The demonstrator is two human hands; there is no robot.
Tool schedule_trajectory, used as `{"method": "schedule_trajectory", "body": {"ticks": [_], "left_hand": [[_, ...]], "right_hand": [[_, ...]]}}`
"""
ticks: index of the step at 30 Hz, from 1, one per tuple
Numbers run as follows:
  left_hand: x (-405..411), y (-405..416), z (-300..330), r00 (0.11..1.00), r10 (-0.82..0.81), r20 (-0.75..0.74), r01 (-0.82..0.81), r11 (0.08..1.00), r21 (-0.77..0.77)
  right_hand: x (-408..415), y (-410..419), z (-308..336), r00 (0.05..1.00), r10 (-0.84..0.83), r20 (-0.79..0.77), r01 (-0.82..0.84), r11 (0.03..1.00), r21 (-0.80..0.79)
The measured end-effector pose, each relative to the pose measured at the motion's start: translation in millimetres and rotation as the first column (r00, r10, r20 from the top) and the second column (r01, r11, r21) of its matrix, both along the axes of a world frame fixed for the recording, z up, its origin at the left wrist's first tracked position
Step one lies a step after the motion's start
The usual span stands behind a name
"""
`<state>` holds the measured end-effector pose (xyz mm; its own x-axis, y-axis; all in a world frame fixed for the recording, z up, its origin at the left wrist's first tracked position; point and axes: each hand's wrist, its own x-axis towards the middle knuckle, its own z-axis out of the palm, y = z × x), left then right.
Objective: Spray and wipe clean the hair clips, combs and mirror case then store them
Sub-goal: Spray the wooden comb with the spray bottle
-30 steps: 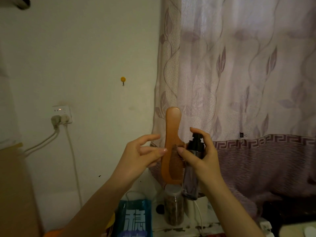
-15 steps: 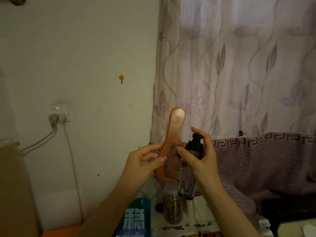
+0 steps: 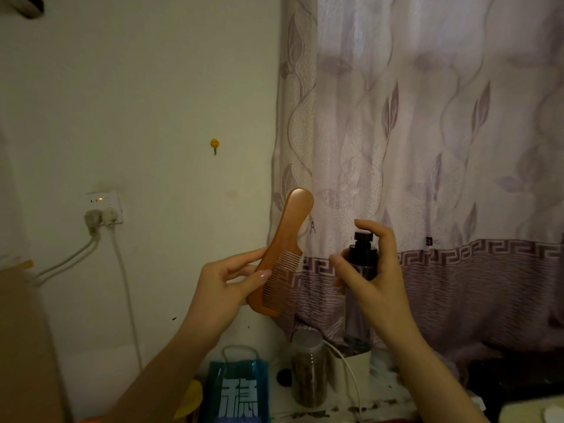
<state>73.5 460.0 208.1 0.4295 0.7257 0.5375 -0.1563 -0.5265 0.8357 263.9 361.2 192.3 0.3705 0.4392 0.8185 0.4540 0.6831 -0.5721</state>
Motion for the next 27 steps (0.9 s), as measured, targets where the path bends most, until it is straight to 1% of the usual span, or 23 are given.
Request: {"method": "schedule_trajectory", "body": {"ticks": [4,7,10,20,27], "left_hand": [[2,-2,-1,1.0,-0.009,0.01,0.009,1.0,0.004],[5,-3,-1,1.0,-0.017,0.008,0.017,1.0,0.002],[6,-4,-2,1.0,-0.024,0.008,0.024,1.0,0.004],[8,-5,-1,0.999,-0.04,0.034,0.04,0.999,0.006],[9,-2,-3,0.999,-0.028,0.027,0.028,1.0,0.014]], "right_hand": [[-2,0,8,0.989,-0.118,0.094,0.118,0.993,0.008],[-4,2,14,0.966,-0.207,0.158,0.202,0.978,0.044],[-4,4,18,0.942,-0.278,0.187,0.268,0.961,0.073],[-1,7,18,0.923,-0.33,0.2,0.318,0.944,0.088],[3,6,12,0.956,-0.249,0.156,0.244,0.969,0.048]]}}
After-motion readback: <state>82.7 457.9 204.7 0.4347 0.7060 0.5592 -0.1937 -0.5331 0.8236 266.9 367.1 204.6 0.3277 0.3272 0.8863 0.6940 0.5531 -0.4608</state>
